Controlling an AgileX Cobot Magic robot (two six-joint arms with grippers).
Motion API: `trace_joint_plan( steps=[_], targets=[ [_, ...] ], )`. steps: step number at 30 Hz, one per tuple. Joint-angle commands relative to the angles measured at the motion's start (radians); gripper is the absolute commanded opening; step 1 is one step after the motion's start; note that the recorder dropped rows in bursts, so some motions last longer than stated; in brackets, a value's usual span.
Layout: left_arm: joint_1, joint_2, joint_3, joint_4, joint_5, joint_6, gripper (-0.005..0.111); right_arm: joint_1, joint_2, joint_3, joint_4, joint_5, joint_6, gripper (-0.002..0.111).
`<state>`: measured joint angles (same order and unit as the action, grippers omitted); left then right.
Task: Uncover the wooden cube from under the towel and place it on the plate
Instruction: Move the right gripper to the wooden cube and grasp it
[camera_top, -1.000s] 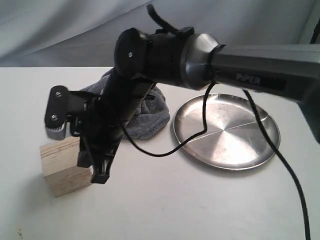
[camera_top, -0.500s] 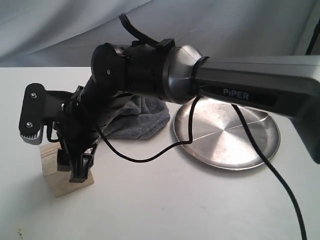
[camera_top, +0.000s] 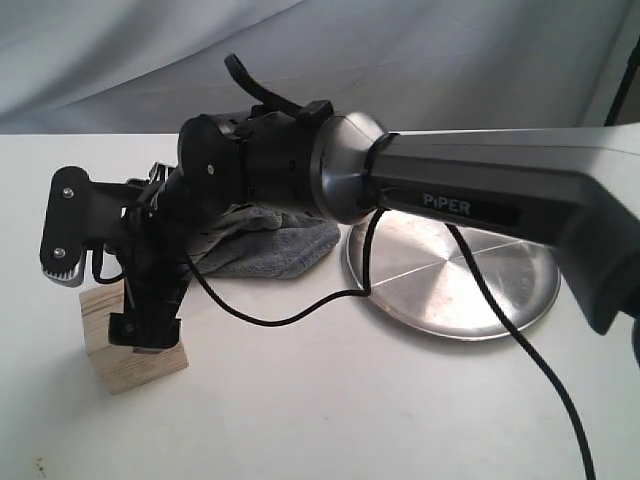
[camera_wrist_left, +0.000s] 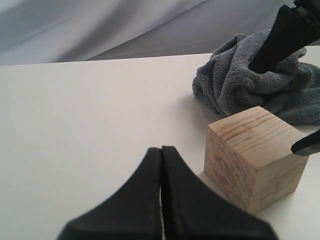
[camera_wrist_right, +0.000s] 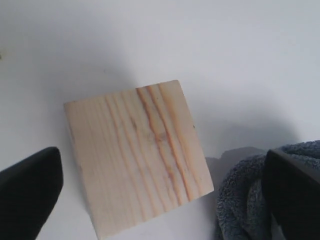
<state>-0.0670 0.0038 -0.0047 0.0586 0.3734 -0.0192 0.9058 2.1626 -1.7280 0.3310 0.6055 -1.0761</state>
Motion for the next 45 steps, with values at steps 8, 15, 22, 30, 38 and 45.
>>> trace_joint_plan(
  steps=[8,15,22,30,38,45],
  targets=[
    [-0.002,-0.004,0.005,-0.002,-0.012,-0.005,0.0,0.002,0.053,-0.007,-0.009,-0.014,-0.05,0.105],
    [-0.002,-0.004,0.005,-0.002,-0.012,-0.005,0.0,0.0,0.057,-0.007,-0.015,-0.041,-0.064,0.105],
    [-0.002,-0.004,0.005,-0.002,-0.012,-0.005,0.0,0.0,0.077,-0.007,-0.019,-0.059,-0.075,0.105],
    [-0.002,-0.004,0.005,-0.002,-0.012,-0.005,0.0,0.0,0.119,-0.007,-0.029,-0.1,-0.076,0.105],
    [-0.002,-0.004,0.005,-0.002,-0.012,-0.005,0.0,0.002,0.125,-0.007,0.043,0.023,-0.078,0.105],
    [-0.002,-0.004,0.005,-0.002,-0.012,-0.005,0.0,0.002,0.125,-0.007,0.108,0.066,-0.094,0.061]
  ],
)
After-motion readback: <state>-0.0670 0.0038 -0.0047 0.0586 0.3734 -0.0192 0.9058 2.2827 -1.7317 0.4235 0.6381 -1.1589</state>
